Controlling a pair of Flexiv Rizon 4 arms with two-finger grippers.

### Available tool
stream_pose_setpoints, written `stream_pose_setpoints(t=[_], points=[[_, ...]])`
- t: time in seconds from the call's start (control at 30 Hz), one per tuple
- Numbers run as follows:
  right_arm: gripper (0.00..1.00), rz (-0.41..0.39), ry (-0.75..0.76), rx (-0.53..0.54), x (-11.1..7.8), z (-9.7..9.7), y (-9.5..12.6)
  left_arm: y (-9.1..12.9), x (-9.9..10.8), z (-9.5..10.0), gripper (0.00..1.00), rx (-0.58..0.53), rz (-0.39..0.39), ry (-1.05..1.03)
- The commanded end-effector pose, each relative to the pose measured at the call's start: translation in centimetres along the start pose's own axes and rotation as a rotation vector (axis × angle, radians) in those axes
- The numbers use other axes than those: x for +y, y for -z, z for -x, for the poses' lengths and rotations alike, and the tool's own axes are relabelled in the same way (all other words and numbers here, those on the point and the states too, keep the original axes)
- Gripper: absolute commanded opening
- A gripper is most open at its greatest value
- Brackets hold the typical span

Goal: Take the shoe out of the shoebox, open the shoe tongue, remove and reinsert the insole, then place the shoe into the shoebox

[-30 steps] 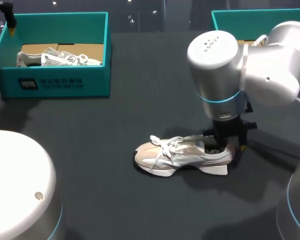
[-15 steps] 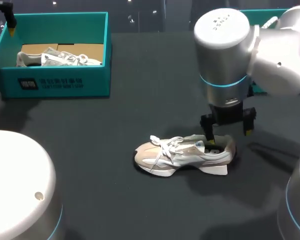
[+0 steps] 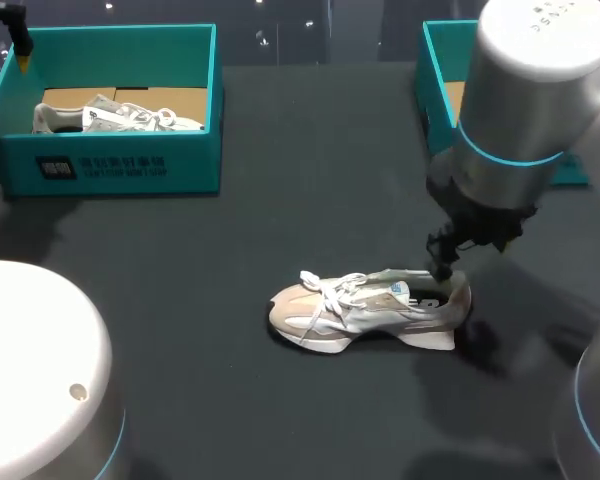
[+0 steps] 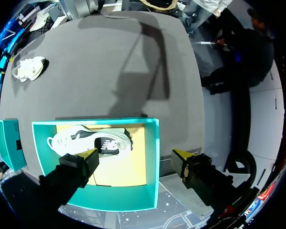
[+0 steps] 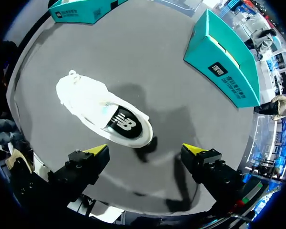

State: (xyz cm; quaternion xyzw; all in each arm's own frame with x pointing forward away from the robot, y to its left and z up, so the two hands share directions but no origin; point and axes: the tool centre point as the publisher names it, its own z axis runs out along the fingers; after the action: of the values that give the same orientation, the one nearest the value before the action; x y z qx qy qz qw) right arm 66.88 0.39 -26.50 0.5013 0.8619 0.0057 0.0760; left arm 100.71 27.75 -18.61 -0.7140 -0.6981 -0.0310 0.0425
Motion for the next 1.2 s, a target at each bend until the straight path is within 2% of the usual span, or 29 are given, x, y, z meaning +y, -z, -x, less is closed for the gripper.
stream_pose_setpoints(t=[0.03, 0.13, 0.17, 0.27, 0.53, 0.67, 0.83, 0.9, 1.2], points=[[1.00, 0.182, 0.015, 0.147, -1.3, 1.0, -0.3, 0.0, -0.1, -0.1, 1.00, 0.001, 0.002, -0.001], [1.00, 0.182, 0.015, 0.147, -1.3, 1.0, -0.3, 0.0, -0.1, -0.1, 1.00, 0.001, 0.002, -0.001], [1.00, 0.212, 0.048, 0.181, -1.5, 0.6, -0.2, 0.0, -0.1, -0.1, 1.00, 0.001, 0.002, -0.001], [1.00, 0.394, 0.153, 0.283, -2.3, 0.0, 0.6, 0.0, -0.1, -0.1, 1.00, 0.001, 0.002, -0.001], [1.00, 0.624, 0.344, 0.432, -4.0, 0.3, -0.1, 0.0, -0.1, -0.1, 1.00, 0.001, 0.002, -0.001], [1.00, 0.777, 0.464, 0.499, -4.6, 0.4, -0.6, 0.0, -0.1, -0.1, 1.00, 0.001, 0.002, -0.001], [1.00, 0.857, 0.512, 0.505, -4.9, 0.5, -1.7, 0.0, -0.1, -0.1, 1.00, 0.001, 0.002, -0.001], [1.00, 0.911, 0.515, 0.506, -4.9, 0.6, -2.3, 0.0, -0.1, -0.1, 1.00, 0.001, 0.002, -0.001], [1.00, 0.920, 0.521, 0.511, -4.9, 0.6, -2.5, 0.0, -0.1, -0.1, 1.00, 0.001, 0.002, -0.001]])
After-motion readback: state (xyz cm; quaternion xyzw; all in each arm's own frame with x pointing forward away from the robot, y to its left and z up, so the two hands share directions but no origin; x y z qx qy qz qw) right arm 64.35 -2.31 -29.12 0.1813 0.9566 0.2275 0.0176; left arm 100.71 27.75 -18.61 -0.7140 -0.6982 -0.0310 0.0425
